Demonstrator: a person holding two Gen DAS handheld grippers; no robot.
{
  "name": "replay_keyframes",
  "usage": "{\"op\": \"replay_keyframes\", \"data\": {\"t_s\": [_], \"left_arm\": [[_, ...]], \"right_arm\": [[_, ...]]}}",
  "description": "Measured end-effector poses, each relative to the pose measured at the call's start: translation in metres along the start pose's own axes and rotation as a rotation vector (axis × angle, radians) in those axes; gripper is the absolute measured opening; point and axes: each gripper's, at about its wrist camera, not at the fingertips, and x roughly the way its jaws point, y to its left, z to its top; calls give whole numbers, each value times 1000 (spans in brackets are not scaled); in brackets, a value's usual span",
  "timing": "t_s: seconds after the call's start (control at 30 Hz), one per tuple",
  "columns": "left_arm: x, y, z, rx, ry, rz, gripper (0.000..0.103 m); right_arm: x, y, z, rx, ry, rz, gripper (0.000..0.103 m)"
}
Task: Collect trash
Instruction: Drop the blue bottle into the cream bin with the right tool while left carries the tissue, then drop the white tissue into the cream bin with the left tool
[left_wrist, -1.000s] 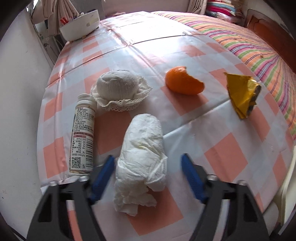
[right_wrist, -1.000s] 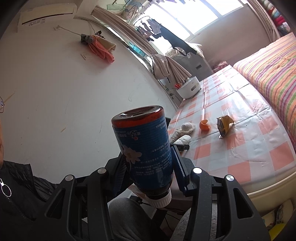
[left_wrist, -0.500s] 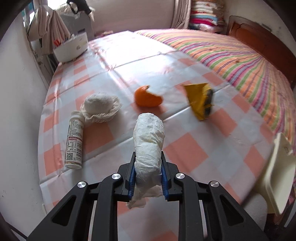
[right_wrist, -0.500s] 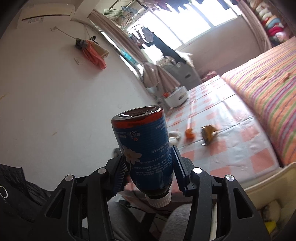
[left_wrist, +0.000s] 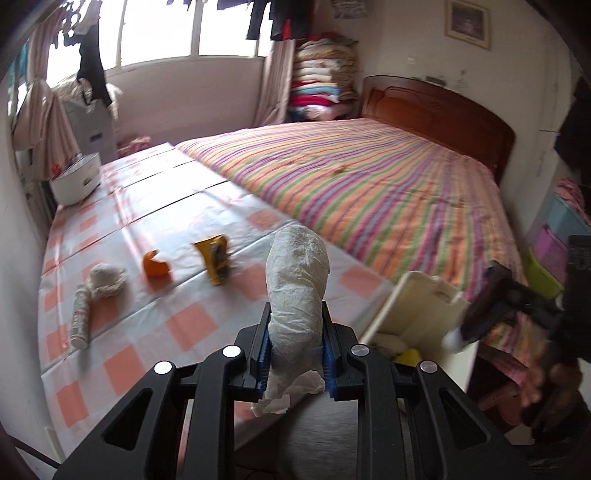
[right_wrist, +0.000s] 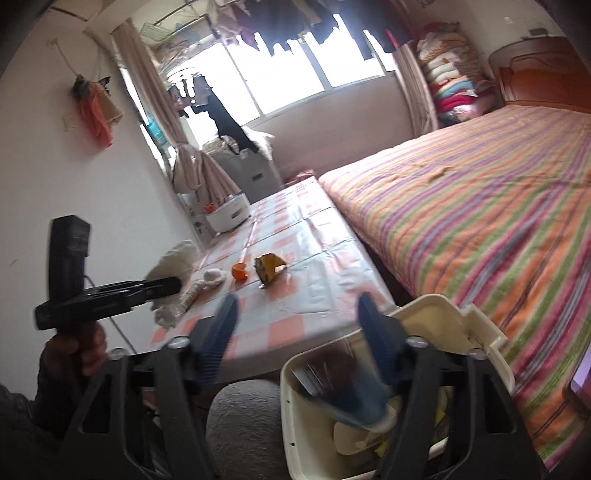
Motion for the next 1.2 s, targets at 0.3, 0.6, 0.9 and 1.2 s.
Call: {"op": "replay_keyframes", "data": {"t_s": [0.3, 0.6, 0.9, 1.2], "left_arm": [[0, -71, -1, 91, 12, -128, 22], [39, -125, -4, 163, 101, -220, 24], [57, -140, 1, 98, 92, -270, 73], [34, -122, 3, 3, 12, -291, 86]], "right_arm": [[-35, -19, 9, 104, -152, -28, 80], [-76, -62, 12, 239, -283, -65, 82], [-68, -65, 2, 255, -286, -80, 82], [-60, -43, 7, 232, -277, -17, 83]]}}
